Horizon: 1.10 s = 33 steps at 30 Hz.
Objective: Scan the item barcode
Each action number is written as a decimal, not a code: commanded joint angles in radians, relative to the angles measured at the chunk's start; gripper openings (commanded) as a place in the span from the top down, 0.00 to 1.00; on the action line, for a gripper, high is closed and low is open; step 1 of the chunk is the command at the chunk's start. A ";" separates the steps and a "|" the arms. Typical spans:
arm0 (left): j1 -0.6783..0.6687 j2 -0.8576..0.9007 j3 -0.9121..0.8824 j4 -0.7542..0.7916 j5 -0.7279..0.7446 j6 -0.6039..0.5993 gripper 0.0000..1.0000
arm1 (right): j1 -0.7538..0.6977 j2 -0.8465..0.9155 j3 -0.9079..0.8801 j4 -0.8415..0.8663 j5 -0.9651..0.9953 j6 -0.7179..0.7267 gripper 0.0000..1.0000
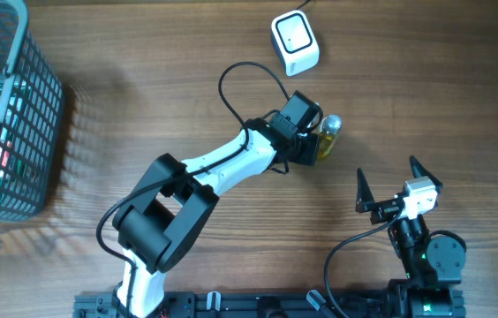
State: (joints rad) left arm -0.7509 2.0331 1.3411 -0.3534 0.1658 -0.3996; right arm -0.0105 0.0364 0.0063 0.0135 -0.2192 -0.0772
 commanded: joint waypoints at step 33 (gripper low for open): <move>0.003 0.018 -0.002 0.032 -0.080 -0.002 0.91 | -0.007 -0.001 -0.001 0.002 0.011 -0.001 0.00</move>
State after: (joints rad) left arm -0.7509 2.0331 1.3411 -0.3264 0.1150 -0.3996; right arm -0.0105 0.0364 0.0059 0.0139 -0.2192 -0.0772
